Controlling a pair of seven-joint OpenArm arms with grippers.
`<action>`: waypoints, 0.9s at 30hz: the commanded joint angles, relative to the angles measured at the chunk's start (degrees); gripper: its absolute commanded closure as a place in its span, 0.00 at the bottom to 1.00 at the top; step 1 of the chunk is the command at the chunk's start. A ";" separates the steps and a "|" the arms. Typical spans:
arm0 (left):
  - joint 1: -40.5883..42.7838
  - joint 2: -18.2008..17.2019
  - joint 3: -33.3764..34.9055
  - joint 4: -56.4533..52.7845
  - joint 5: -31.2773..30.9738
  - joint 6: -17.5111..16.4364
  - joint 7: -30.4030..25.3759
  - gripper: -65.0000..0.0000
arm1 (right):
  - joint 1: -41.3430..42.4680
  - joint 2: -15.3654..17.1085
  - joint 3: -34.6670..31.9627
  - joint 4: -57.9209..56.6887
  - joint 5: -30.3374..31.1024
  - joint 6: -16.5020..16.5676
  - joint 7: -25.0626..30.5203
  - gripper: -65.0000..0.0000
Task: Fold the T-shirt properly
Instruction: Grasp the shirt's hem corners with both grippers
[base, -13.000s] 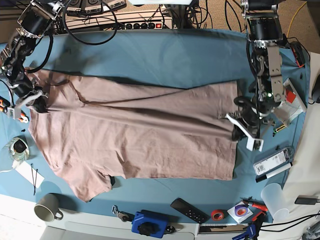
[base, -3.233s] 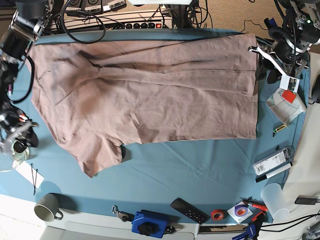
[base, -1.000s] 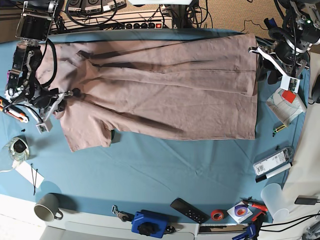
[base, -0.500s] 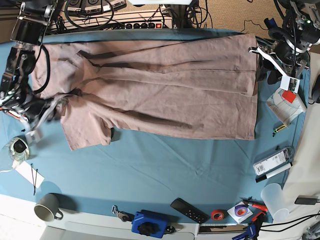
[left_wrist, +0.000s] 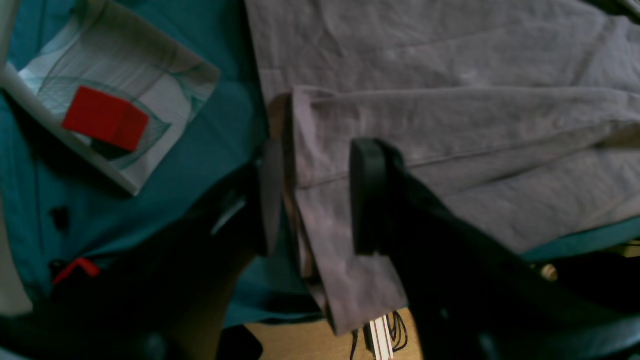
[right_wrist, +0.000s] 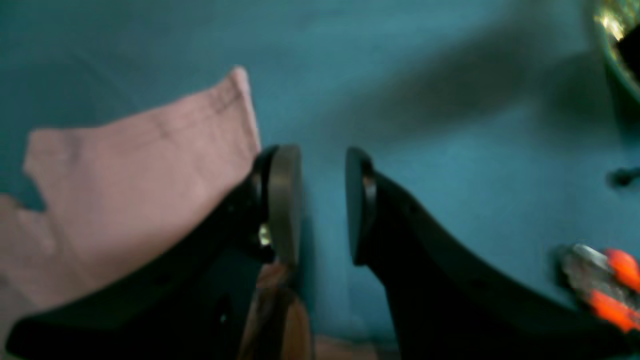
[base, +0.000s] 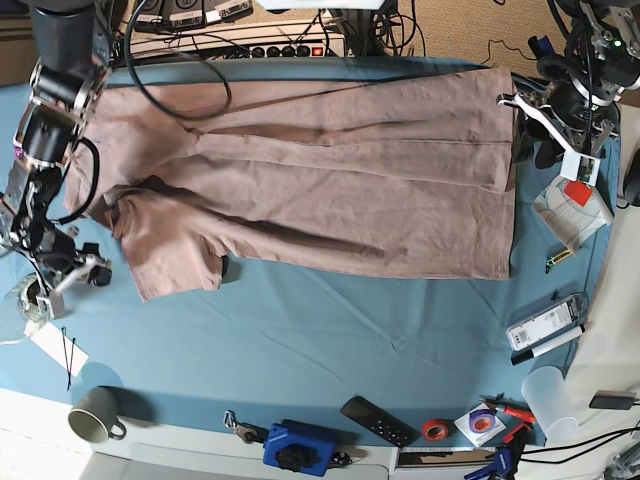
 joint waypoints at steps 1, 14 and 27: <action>-0.11 -0.57 -0.22 0.87 -0.63 0.00 -1.44 0.64 | 2.43 1.38 0.24 -1.40 -0.02 0.15 2.19 0.75; -0.13 -0.57 -0.22 0.87 2.47 -0.04 -6.60 0.64 | 2.58 -3.76 -2.34 -7.06 -2.03 0.31 2.67 0.76; -6.95 -0.63 3.85 -5.99 7.63 -0.07 -14.08 0.64 | 2.14 -5.11 -2.27 -7.06 -2.03 0.17 -1.68 0.76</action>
